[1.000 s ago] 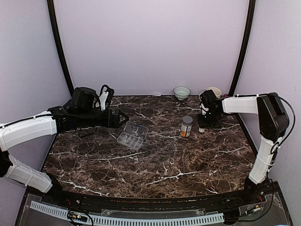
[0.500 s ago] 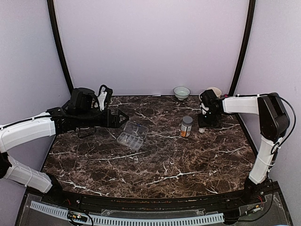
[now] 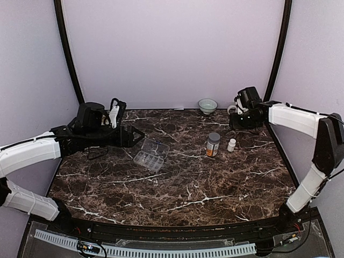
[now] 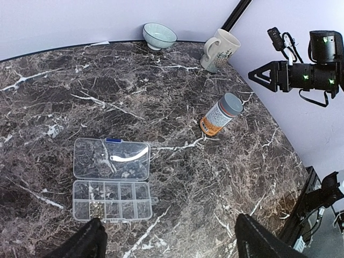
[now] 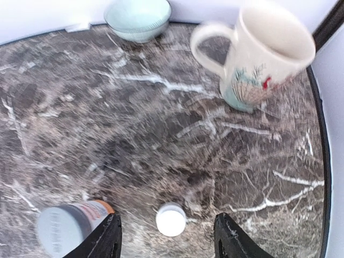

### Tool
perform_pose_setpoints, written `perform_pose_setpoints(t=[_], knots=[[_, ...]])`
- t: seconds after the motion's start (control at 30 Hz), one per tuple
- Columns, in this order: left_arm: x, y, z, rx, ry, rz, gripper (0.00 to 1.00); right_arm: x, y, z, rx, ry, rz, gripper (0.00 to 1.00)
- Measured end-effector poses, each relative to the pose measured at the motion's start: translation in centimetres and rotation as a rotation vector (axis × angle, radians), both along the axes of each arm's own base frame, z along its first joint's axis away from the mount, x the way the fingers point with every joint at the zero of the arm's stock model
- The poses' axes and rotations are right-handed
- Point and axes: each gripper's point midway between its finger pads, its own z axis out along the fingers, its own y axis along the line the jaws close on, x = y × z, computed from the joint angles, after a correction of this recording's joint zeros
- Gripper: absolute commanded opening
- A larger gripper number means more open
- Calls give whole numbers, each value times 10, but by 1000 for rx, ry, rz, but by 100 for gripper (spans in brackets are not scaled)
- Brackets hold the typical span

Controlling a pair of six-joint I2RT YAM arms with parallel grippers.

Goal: Sort the pills into containers
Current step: Place the pill bottle at the center of the board, then pick up the pill bottle from the center of the board.

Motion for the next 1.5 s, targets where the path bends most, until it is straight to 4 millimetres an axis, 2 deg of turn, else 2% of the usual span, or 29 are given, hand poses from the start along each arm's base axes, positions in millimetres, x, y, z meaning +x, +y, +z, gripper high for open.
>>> perform_pose_setpoints(t=[0.07, 0.17, 0.27, 0.43, 0.57, 0.8, 1.17, 1.5], knots=[[-1, 3, 3, -4, -11, 6, 99, 1, 6, 17, 19, -50, 24, 59], [-2, 3, 9, -16, -23, 8, 99, 1, 22, 41, 59, -124, 69, 60], [-2, 3, 8, -16, -19, 9, 99, 0, 34, 51, 96, -148, 106, 61], [-2, 2, 5, -17, -9, 11, 99, 4, 53, 37, 115, -78, 159, 62], [-1, 1, 3, -17, 2, 9, 99, -3, 67, 24, 109, -3, 197, 63], [-1, -2, -9, -7, 36, 1, 99, -8, 92, 15, 98, 68, 263, 64], [1, -6, -20, 8, 64, -8, 98, -25, 92, -17, 48, 192, 274, 65], [1, -7, -23, 10, 72, -13, 98, -31, 96, -31, 26, 236, 290, 67]])
